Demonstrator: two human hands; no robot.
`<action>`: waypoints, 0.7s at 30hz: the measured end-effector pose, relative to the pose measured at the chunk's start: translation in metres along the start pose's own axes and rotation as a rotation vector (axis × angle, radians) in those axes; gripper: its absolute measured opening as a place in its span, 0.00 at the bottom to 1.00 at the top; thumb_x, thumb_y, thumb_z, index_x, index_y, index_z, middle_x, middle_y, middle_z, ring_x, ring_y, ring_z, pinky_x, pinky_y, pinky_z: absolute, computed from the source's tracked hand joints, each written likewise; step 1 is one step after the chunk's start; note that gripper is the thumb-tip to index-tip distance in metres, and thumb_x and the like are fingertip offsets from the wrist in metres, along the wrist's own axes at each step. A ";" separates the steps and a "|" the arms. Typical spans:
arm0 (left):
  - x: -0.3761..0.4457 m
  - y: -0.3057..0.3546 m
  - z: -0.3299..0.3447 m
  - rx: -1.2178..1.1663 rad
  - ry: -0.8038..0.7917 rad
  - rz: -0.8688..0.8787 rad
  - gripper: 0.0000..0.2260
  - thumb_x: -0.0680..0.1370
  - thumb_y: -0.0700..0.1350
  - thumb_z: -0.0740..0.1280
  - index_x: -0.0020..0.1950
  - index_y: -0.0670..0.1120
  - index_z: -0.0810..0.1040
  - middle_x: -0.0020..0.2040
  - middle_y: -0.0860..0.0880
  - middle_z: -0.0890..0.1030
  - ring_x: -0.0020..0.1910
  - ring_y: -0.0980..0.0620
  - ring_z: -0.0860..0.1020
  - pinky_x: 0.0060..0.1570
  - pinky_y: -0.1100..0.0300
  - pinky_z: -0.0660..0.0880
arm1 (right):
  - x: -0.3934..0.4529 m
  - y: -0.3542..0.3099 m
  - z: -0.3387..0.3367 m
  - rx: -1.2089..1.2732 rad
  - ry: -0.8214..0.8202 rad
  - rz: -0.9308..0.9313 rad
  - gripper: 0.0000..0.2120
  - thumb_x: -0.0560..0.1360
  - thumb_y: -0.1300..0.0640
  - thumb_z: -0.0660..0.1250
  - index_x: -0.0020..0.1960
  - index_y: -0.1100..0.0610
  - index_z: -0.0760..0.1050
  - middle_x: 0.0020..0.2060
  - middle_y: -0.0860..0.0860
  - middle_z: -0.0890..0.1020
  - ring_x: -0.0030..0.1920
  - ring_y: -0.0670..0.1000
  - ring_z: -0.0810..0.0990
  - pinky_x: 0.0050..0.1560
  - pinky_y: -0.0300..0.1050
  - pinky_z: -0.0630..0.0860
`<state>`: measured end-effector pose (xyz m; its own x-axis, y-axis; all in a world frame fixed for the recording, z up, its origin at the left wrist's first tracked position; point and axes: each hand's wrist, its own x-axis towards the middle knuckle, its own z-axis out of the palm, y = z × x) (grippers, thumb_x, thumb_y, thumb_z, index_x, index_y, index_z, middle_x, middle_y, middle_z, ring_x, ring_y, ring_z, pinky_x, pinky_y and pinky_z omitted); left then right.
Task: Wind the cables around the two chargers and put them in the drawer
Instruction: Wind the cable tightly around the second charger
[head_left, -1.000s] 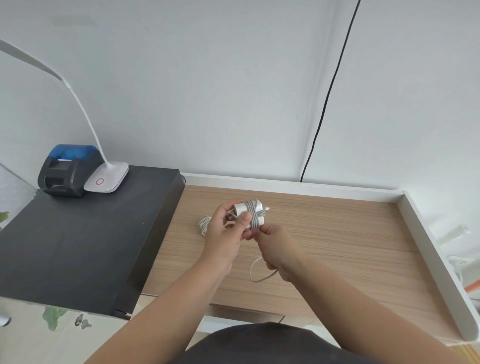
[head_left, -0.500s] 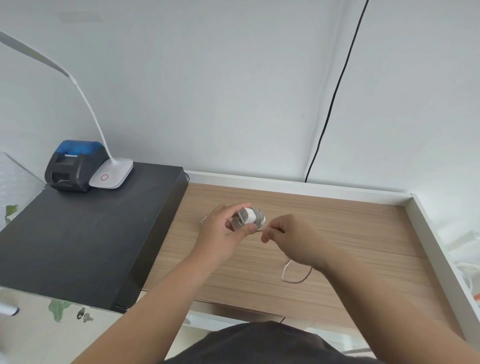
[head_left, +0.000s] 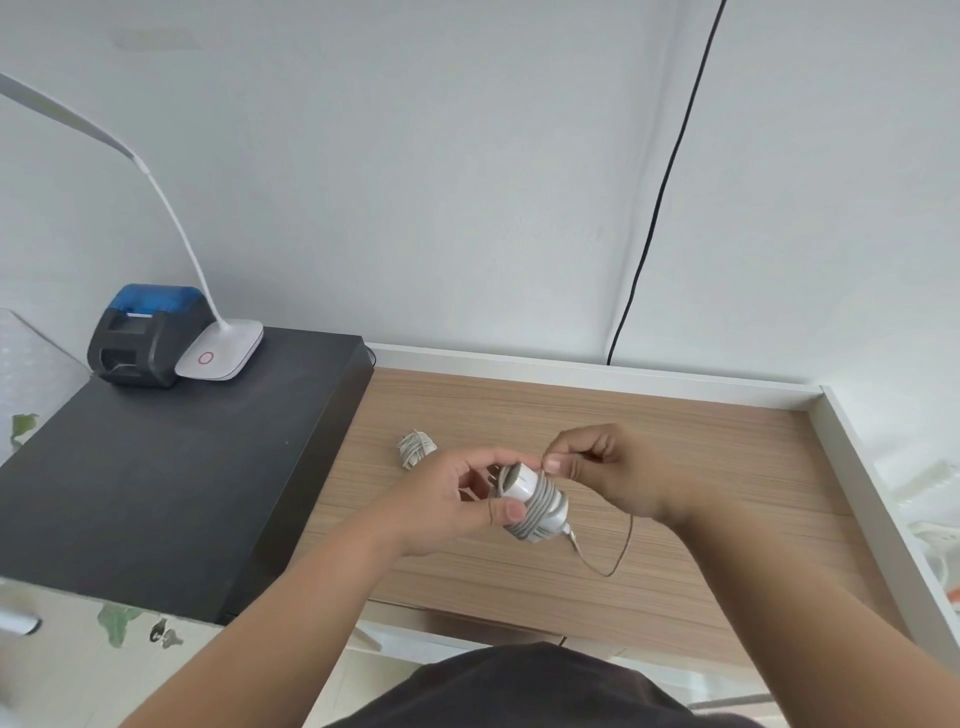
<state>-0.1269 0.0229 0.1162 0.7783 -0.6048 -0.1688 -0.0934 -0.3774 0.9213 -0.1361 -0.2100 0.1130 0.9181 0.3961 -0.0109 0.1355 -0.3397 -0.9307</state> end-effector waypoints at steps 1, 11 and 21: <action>0.000 0.002 0.000 -0.065 0.001 0.017 0.18 0.71 0.48 0.75 0.60 0.60 0.79 0.52 0.46 0.82 0.47 0.48 0.76 0.55 0.48 0.78 | -0.002 0.001 0.005 0.081 0.022 -0.005 0.09 0.77 0.56 0.64 0.42 0.57 0.81 0.34 0.46 0.81 0.37 0.44 0.78 0.42 0.37 0.74; 0.012 0.011 0.008 -0.772 0.271 0.030 0.19 0.68 0.38 0.74 0.58 0.44 0.78 0.51 0.47 0.81 0.43 0.51 0.82 0.41 0.59 0.81 | -0.016 0.016 0.070 0.189 0.140 0.194 0.14 0.82 0.55 0.57 0.40 0.52 0.75 0.22 0.43 0.66 0.24 0.42 0.63 0.29 0.38 0.62; 0.025 -0.011 0.016 -0.258 0.511 -0.068 0.17 0.68 0.44 0.78 0.53 0.58 0.81 0.47 0.53 0.78 0.32 0.57 0.74 0.35 0.63 0.71 | -0.024 -0.026 0.052 -0.683 0.126 0.028 0.11 0.81 0.50 0.56 0.54 0.51 0.75 0.41 0.52 0.82 0.41 0.56 0.79 0.39 0.48 0.75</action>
<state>-0.1163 0.0007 0.0962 0.9843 -0.1456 -0.0994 0.0721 -0.1821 0.9806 -0.1807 -0.1657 0.1183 0.9555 0.2907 0.0494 0.2767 -0.8259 -0.4913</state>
